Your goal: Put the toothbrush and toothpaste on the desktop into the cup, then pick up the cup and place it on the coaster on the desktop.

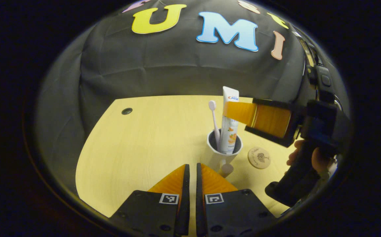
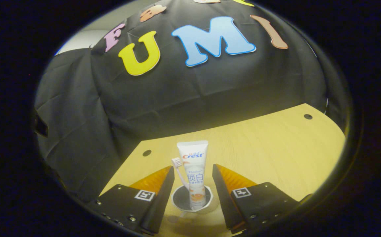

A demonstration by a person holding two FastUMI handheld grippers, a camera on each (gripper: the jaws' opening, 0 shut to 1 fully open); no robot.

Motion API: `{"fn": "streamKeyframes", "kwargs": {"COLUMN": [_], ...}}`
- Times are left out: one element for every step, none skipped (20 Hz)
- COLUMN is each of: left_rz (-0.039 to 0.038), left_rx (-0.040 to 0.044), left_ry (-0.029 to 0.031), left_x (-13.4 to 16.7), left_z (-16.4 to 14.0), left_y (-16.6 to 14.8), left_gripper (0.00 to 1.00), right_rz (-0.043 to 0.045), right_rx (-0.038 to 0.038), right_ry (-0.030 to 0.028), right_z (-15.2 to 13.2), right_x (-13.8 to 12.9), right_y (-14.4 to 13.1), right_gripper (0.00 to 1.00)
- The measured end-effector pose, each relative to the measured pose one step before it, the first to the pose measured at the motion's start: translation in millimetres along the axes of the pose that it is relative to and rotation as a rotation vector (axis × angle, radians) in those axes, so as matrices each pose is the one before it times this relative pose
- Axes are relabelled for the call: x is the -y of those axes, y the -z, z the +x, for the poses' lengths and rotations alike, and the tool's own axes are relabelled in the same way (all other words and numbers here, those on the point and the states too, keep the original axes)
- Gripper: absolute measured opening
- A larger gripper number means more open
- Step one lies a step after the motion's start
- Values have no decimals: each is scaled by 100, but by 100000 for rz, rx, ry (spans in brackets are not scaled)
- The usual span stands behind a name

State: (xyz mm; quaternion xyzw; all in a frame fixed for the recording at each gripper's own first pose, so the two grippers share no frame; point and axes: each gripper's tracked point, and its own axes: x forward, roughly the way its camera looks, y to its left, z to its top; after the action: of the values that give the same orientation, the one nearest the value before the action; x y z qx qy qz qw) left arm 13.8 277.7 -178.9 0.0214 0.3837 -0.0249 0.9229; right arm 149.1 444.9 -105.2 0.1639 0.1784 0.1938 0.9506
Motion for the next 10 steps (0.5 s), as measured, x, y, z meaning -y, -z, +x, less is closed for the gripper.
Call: {"fn": "streamKeyframes", "kwargs": {"left_rz": [124,248,218,215,373,410,461,677,546,892], "left_rx": [431,246,-107,-374,-107,-214,-659,-823,-736,-1227], "left_ry": [366,681,1455,1577,925,1400,989,250,1366,-237], "left_x": [348,373,573,626,449,557,487,280,523,223], "left_z": [1,6,217,126,154,258,213,113,324,171], "left_y": [-237,-275,-240,-233,-198,-265,67,-143,103,81], "left_gripper": [15,15,15,15,15,15,14,14,17,29], "right_rz": [109,-200,-345,-366,-697,-753,-301,117,328,328], "right_rx": [947,959,479,209,193,-27,29,-393,-606,-664], "right_ry": [849,889,1071,1349,1567,1893,1449,1256,1085,1061], "right_z": [-487,-375,-406,-438,-475,-492,-490,-382,-339,-323], "right_x": [565,615,748,841,858,954,827,708,652,560], "right_y": [-665,-610,-514,-280,-232,-102,-46,178,188,212], "right_gripper": [71,65,64,71,70,71,71,71,71,71]}}
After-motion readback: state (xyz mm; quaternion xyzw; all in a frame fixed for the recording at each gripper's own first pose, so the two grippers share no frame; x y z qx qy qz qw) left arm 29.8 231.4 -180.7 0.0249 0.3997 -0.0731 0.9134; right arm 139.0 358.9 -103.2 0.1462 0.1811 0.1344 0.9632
